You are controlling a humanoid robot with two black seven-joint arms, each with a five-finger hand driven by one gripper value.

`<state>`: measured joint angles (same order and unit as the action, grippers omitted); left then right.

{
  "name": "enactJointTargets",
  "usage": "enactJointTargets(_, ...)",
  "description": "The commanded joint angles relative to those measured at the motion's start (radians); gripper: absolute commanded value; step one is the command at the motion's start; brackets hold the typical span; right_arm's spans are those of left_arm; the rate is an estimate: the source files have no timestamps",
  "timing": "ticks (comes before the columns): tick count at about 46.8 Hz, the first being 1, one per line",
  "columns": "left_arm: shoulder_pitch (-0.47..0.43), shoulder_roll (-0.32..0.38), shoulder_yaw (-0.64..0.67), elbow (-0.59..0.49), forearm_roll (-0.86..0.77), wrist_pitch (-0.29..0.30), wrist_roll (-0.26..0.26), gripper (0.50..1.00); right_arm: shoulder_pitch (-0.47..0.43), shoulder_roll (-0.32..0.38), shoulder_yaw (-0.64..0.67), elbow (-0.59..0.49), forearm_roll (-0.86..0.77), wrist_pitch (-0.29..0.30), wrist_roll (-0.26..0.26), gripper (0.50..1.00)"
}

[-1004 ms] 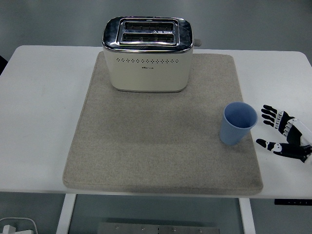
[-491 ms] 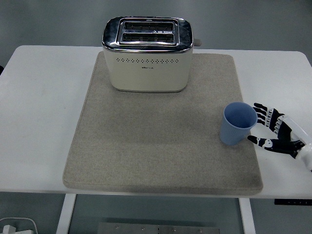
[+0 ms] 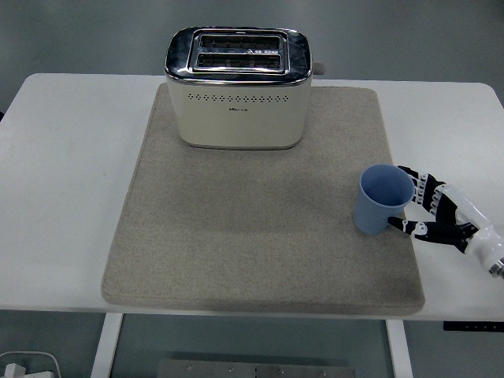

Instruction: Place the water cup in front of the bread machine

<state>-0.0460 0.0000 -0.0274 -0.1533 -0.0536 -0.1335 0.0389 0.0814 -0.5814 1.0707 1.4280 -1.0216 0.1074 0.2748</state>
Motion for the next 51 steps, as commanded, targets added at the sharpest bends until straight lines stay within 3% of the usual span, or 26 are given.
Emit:
enactJointTargets(1, 0.000, 0.000, 0.000, 0.000, 0.000, 0.000, 0.001, 0.999, 0.000, 0.000, 0.000, 0.000, 0.000, 0.000, 0.000, 0.932)
enactJointTargets(32, 0.000, 0.000, 0.000, 0.000, 0.000, 0.000, -0.001, 0.999, 0.011, 0.014, -0.002, 0.019, 0.000, 0.028, -0.002, 0.930)
enactJointTargets(39, 0.000, 0.000, 0.000, 0.000, 0.000, 0.000, 0.001, 0.999, 0.015, 0.029, -0.002, 0.019, 0.000, 0.032, -0.031, 0.930)
enactJointTargets(51, 0.000, 0.000, 0.000, 0.000, 0.000, 0.000, 0.001, 0.999, 0.029, 0.035, -0.002, 0.020, 0.000, 0.046, -0.031, 0.932)
